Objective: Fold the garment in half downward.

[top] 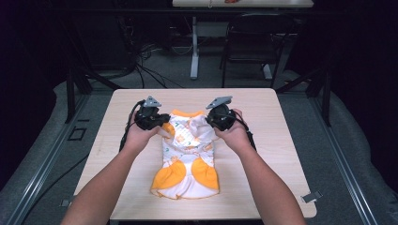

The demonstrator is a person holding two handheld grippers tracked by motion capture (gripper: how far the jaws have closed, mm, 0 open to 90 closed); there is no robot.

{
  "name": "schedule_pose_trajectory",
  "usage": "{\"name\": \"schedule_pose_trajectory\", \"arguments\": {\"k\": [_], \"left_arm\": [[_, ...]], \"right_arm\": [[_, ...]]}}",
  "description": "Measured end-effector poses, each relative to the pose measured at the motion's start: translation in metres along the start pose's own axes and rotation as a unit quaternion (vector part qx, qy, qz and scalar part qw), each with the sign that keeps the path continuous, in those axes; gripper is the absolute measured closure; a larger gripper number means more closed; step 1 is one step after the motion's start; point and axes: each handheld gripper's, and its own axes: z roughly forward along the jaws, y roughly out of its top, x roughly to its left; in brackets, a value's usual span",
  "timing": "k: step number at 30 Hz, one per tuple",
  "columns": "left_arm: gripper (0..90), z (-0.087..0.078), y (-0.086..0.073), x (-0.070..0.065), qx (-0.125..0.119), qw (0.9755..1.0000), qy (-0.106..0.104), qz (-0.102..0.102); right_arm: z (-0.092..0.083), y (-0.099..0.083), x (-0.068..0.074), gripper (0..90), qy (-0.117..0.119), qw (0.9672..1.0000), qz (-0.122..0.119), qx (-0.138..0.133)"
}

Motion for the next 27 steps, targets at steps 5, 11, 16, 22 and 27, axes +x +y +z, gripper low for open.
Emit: {"name": "schedule_pose_trajectory", "arguments": {"k": [5,11,16,22,27], "left_arm": [[84.3,-0.003,0.002,-0.002,-0.010,0.9999,0.002,0.003],[84.3,-0.005,-0.007,-0.006,-0.012,0.9998,-0.011,0.009],[84.2,-0.007,-0.017,-0.008,-0.014,0.9997,-0.020,0.009],[84.2,-0.011,-0.026,-0.015,-0.008,0.9993,-0.030,0.018],[84.2,-0.014,-0.039,-0.021,-0.005,0.9989,-0.043,0.021]], "right_arm": [[-0.006,0.002,-0.001,87.7,-0.007,0.9999,-0.001,-0.010],[-0.008,-0.005,0.005,87.7,-0.002,0.9999,-0.015,-0.009],[-0.011,-0.014,0.010,87.7,0.006,0.9996,-0.023,-0.012],[-0.015,-0.019,0.018,87.7,0.011,0.9990,-0.042,-0.004],[-0.019,-0.031,0.028,87.7,0.024,0.9982,-0.054,0.006]]}}
